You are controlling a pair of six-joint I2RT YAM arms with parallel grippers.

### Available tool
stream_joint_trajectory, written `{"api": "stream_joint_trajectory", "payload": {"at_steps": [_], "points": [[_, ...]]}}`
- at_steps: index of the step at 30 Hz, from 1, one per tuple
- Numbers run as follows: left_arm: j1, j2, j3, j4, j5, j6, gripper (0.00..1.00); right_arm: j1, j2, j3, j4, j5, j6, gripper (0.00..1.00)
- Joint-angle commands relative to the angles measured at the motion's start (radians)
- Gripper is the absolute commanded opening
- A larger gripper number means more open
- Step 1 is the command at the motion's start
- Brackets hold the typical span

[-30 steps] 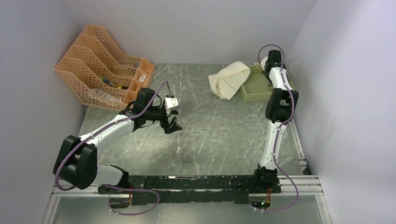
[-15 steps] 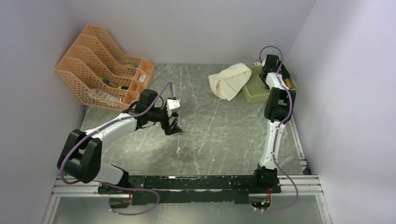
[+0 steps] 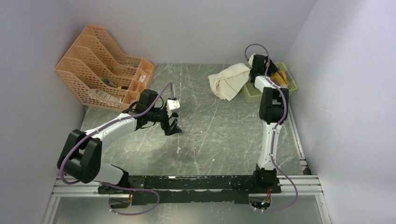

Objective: Roll the towels
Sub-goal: Place the towel at the center of the board.

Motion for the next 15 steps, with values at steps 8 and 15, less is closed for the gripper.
{"api": "stream_joint_trajectory", "payload": {"at_steps": [8,15], "points": [[-0.014,0.002,0.005,-0.016,0.032,0.026,0.99,-0.017,-0.042,0.017,0.063,-0.028,0.026,1.00],[-0.016,0.004,0.005,-0.018,0.032,0.029,0.99,-0.023,-0.076,0.007,0.095,-0.041,0.058,1.00]]}}
